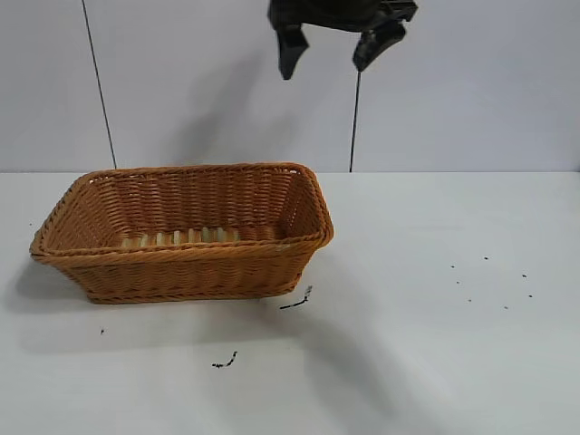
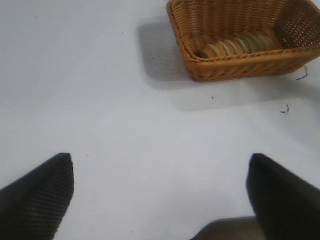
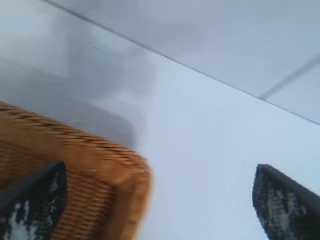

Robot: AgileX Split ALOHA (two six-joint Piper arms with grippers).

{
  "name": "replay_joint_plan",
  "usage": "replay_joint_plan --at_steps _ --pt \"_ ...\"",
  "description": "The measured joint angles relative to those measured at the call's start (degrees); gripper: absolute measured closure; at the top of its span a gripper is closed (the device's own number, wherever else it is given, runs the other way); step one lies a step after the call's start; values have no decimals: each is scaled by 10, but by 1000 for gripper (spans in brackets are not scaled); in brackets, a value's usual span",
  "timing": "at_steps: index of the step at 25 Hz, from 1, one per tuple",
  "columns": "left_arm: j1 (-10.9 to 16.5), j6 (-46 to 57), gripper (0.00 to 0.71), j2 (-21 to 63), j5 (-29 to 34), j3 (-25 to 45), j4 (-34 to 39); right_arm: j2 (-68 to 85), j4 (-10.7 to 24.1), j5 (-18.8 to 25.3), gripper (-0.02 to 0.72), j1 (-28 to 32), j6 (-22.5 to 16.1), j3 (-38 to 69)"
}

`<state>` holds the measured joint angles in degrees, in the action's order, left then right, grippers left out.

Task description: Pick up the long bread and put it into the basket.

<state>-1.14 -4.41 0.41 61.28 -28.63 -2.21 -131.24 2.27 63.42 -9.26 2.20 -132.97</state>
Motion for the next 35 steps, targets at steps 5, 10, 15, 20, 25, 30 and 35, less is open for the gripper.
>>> replay_joint_plan --at_steps 5,10,15,20,25,30,35 --pt "0 0 18 0 0 0 0 1 -2 11 14 57 0 0" --pt "0 0 18 0 0 0 0 10 -36 49 14 81 9 0" --pt "0 0 18 0 0 0 0 25 -45 61 14 81 8 21" --pt "0 0 18 0 0 0 0 96 -45 61 14 81 10 114" --pt "0 0 18 0 0 0 0 215 -34 61 14 81 10 260" --pt "0 0 18 0 0 0 0 367 -32 62 14 81 10 431" --pt "0 0 18 0 0 0 0 536 -31 62 14 81 10 612"
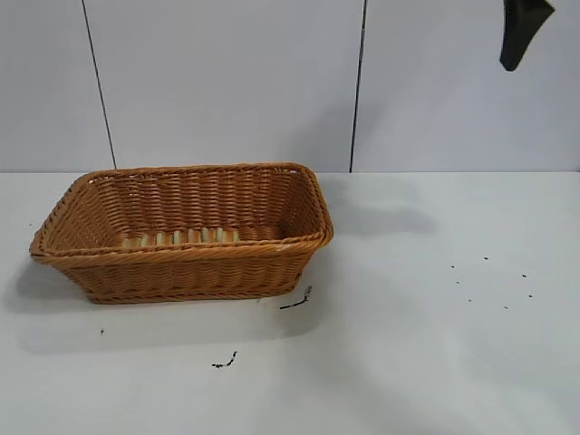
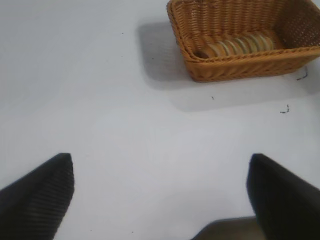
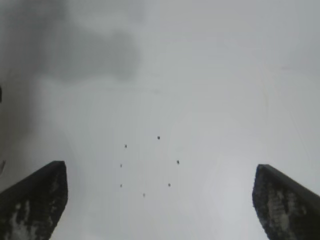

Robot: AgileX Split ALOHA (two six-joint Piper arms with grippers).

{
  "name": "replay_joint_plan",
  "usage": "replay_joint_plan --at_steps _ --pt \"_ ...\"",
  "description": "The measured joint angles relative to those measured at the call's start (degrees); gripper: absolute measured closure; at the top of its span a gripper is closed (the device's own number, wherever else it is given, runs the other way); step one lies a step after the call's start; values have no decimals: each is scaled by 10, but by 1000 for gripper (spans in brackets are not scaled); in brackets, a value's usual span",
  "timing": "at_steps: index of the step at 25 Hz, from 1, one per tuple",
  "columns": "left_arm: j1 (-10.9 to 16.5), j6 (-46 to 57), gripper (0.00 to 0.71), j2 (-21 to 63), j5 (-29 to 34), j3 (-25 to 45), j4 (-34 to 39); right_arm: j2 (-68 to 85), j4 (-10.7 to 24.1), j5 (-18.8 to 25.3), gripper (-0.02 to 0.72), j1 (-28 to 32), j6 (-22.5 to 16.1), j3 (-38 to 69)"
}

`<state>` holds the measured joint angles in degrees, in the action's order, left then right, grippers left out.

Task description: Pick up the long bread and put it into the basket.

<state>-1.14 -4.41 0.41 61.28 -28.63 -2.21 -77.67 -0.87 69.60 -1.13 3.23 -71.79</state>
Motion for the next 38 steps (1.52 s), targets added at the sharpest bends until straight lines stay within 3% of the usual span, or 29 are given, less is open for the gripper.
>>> replay_joint_plan --at_steps 4,10,14,28,38 --pt "0 0 18 0 0 0 0 129 1 -7 14 0 2 134" --pt "0 0 18 0 0 0 0 317 1 -91 14 0 2 331" --pt "0 0 18 0 0 0 0 439 1 -100 14 0 0 422" --pt "0 0 18 0 0 0 0 768 4 -116 14 0 -24 431" --pt "0 0 18 0 0 0 0 779 4 -116 14 0 -24 432"
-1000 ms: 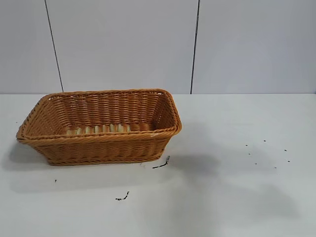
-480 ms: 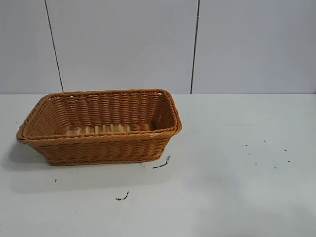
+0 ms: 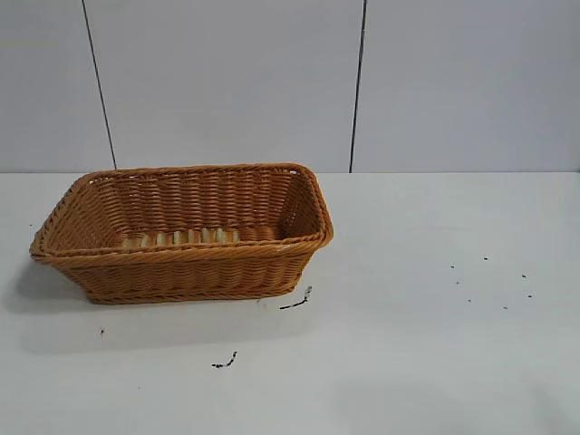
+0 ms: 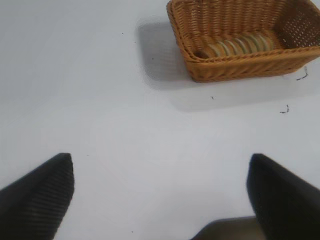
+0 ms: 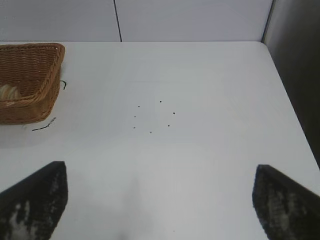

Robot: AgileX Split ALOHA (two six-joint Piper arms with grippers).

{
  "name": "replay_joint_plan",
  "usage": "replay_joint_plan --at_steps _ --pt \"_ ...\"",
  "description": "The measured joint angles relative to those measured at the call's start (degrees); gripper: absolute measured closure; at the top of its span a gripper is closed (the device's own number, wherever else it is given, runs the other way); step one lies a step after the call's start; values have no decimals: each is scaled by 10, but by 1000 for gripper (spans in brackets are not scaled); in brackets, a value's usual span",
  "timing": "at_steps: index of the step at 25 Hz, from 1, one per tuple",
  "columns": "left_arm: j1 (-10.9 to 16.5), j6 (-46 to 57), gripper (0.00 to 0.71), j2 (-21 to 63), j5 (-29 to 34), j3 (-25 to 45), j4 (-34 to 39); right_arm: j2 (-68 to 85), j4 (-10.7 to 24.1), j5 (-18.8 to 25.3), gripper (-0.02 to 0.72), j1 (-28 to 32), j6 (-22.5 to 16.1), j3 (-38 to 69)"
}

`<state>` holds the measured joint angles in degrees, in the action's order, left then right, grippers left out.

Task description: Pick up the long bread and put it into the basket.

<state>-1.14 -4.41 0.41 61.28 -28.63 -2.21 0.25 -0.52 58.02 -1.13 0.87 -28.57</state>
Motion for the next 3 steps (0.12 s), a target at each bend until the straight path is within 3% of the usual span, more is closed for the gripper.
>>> replay_joint_plan --at_steps 3 --pt "0 0 18 0 0 0 0 0 0 0 14 0 0 0"
